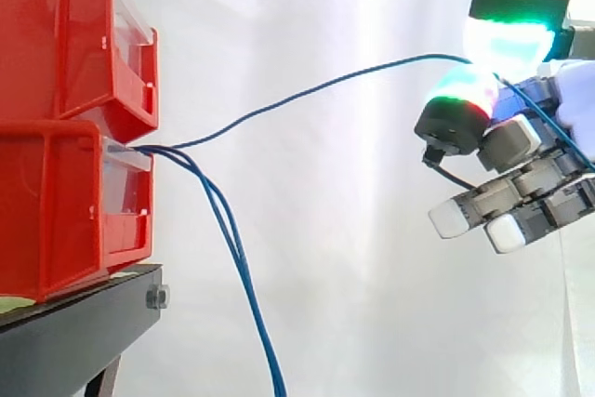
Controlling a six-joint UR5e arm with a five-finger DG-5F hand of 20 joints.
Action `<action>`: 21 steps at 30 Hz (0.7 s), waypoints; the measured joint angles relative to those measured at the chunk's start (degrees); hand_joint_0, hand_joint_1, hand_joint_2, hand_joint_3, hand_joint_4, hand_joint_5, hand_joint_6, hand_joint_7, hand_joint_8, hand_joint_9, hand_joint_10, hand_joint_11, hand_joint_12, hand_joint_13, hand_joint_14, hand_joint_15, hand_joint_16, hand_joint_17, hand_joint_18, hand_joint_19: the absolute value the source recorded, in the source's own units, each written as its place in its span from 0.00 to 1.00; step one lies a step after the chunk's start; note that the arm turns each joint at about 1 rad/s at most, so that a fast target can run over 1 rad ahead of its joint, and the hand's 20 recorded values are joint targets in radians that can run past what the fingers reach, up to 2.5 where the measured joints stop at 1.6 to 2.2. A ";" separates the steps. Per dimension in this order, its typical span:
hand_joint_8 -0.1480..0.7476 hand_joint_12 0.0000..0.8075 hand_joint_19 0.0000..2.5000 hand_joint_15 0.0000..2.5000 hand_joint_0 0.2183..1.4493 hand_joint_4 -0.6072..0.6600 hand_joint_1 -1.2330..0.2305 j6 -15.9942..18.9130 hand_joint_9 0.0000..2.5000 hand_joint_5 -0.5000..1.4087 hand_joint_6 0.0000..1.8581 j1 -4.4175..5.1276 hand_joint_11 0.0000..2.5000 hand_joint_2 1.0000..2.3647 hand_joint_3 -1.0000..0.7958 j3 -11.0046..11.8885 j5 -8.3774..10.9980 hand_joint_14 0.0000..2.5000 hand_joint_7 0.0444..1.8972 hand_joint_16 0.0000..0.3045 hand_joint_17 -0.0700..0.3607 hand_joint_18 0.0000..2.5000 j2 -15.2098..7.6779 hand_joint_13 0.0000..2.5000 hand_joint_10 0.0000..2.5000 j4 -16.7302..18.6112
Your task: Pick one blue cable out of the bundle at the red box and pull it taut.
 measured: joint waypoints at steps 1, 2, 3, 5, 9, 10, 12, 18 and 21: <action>0.58 0.49 0.15 0.12 0.33 0.41 0.27 0.00 0.37 0.19 0.48 0.00 0.38 0.01 0.58 0.00 0.00 0.00 0.62 0.20 0.48 0.24 -0.01 0.21 0.01 0.00; 0.58 0.49 0.15 0.12 0.33 0.41 0.27 0.00 0.37 0.19 0.48 0.00 0.38 0.01 0.58 0.00 0.00 0.00 0.62 0.20 0.48 0.24 -0.01 0.21 0.00 0.00; 0.58 0.50 0.15 0.12 0.33 0.41 0.27 0.00 0.37 0.19 0.48 0.00 0.38 0.01 0.58 -0.01 0.00 0.00 0.62 0.20 0.48 0.24 0.00 0.21 0.01 0.00; 0.58 0.49 0.15 0.12 0.33 0.41 0.27 0.00 0.37 0.19 0.48 0.00 0.38 0.01 0.58 0.00 0.00 0.00 0.62 0.20 0.48 0.24 0.00 0.21 0.01 0.00; 0.58 0.49 0.15 0.12 0.33 0.41 0.28 0.00 0.38 0.19 0.48 0.00 0.38 0.01 0.58 -0.01 0.00 0.00 0.62 0.20 0.48 0.24 0.00 0.21 0.01 0.00; 0.58 0.49 0.15 0.12 0.33 0.41 0.28 0.00 0.38 0.19 0.48 0.00 0.37 0.01 0.58 -0.01 0.00 0.00 0.62 0.20 0.48 0.24 0.00 0.21 0.01 0.00; 0.58 0.49 0.15 0.12 0.33 0.41 0.28 0.00 0.38 0.19 0.48 0.00 0.38 0.01 0.58 0.00 0.00 0.00 0.62 0.20 0.48 0.24 0.00 0.21 0.01 0.00; 0.57 0.49 0.15 0.12 0.32 0.41 0.28 0.00 0.38 0.19 0.48 0.00 0.38 0.01 0.58 0.00 0.00 0.00 0.62 0.20 0.47 0.24 0.01 0.21 0.01 0.00; 0.57 0.49 0.15 0.12 0.32 0.41 0.28 0.00 0.38 0.19 0.48 0.00 0.38 0.01 0.58 0.01 0.00 0.00 0.62 0.20 0.47 0.24 0.01 0.21 0.01 0.00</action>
